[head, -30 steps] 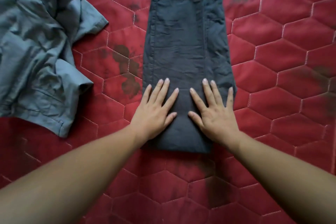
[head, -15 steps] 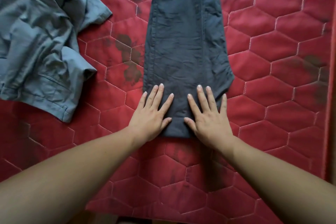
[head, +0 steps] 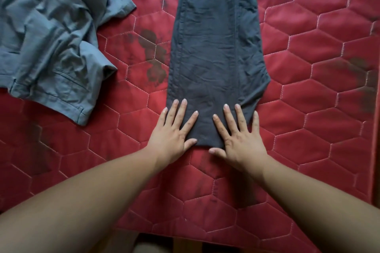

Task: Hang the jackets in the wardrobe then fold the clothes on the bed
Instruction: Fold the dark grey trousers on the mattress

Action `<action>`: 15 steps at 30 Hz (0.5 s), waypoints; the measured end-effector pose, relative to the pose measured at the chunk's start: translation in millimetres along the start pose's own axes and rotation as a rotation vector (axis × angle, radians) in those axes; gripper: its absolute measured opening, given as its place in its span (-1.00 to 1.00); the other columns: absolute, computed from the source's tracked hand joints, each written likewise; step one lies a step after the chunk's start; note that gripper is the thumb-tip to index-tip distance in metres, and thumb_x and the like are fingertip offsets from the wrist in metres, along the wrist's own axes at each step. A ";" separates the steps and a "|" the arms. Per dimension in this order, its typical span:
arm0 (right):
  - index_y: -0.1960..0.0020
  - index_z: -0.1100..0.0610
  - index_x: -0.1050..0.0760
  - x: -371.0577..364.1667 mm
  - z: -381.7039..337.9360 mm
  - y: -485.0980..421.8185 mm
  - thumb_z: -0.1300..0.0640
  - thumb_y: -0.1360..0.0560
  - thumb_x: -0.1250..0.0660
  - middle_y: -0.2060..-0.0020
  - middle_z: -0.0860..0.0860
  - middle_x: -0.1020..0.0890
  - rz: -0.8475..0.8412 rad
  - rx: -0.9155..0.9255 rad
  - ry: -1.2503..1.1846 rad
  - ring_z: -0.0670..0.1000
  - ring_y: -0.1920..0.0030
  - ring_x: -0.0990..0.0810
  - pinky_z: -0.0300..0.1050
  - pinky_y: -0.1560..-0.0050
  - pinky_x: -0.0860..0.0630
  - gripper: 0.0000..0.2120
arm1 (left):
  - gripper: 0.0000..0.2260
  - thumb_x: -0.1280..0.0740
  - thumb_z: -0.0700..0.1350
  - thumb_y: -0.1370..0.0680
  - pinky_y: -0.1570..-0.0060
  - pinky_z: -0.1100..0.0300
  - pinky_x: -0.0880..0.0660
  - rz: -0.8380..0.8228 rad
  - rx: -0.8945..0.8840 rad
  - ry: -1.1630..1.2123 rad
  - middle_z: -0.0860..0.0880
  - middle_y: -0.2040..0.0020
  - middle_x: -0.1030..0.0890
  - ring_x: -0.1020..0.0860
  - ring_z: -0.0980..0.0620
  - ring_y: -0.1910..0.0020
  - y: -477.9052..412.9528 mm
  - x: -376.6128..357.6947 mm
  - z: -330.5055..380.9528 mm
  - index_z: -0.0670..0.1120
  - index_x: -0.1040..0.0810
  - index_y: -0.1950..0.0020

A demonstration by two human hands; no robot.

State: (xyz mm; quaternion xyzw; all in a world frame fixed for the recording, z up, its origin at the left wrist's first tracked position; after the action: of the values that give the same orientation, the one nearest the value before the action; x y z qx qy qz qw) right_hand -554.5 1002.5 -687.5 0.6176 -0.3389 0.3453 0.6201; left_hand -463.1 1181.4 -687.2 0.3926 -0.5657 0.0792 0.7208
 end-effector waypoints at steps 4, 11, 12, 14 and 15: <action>-0.60 -0.17 0.35 -14.5 1.8 15.3 -0.52 -0.48 0.24 -0.60 0.04 0.37 -0.021 0.013 -0.017 0.21 -0.57 0.41 0.55 -0.42 0.15 -0.18 | -0.27 -0.02 0.33 -0.61 -0.56 -0.17 0.07 0.005 -0.062 -0.006 -0.18 -0.60 0.34 0.33 -0.24 -0.58 24.2 -12.2 0.0 0.10 0.29 -0.61; -0.56 0.11 -0.26 16.0 -0.4 27.1 0.06 -0.62 -0.19 -0.41 0.22 -0.41 0.245 0.121 0.096 0.30 -0.37 -0.39 0.37 -0.27 -0.28 -0.48 | -0.49 -0.17 -0.12 -0.57 -0.22 -0.14 -0.43 0.174 -0.155 -0.106 -0.25 -0.57 -0.26 -0.30 -0.29 -0.51 25.7 12.1 -10.4 0.01 -0.32 -0.55; -0.47 0.14 -0.37 23.4 -1.9 28.3 0.13 -0.58 -0.18 -0.30 0.21 -0.49 0.319 0.165 0.121 0.28 -0.28 -0.46 0.34 -0.21 -0.34 -0.54 | -0.55 -0.19 -0.14 -0.57 -0.19 -0.14 -0.44 0.186 -0.186 -0.141 -0.25 -0.53 -0.33 -0.36 -0.30 -0.47 23.6 17.0 -11.1 -0.03 -0.40 -0.47; -0.30 0.15 -0.50 35.9 -7.6 31.5 0.18 -0.55 -0.16 -0.09 0.16 -0.56 0.413 0.230 0.150 0.23 -0.09 -0.55 0.27 -0.11 -0.41 -0.65 | -0.72 -0.22 -0.17 -0.56 -0.10 -0.12 -0.46 0.220 -0.226 -0.167 -0.22 -0.37 -0.49 -0.47 -0.26 -0.34 19.0 29.2 -11.8 -0.08 -0.48 -0.26; -0.24 0.15 -0.51 39.2 -11.1 32.6 0.19 -0.55 -0.16 0.00 0.13 -0.57 0.425 0.252 0.163 0.21 0.01 -0.56 0.23 -0.06 -0.43 -0.69 | -0.79 -0.22 -0.17 -0.54 -0.04 -0.10 -0.46 0.236 -0.238 -0.159 -0.18 -0.25 -0.55 -0.51 -0.23 -0.24 17.0 35.5 -12.1 -0.09 -0.48 -0.16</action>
State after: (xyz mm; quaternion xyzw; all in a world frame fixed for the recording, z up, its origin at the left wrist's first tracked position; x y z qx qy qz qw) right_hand -561.4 1014.0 -637.1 0.5753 -0.3642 0.5558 0.4769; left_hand -451.2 1189.1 -648.6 0.2406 -0.6684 0.0643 0.7009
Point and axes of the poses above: each hand's wrist, its own y-axis away from the middle knuckle, its own x-axis out of the back of the hand, z = x × y, the point moved 6 cm from there along -y, towards the middle knuckle
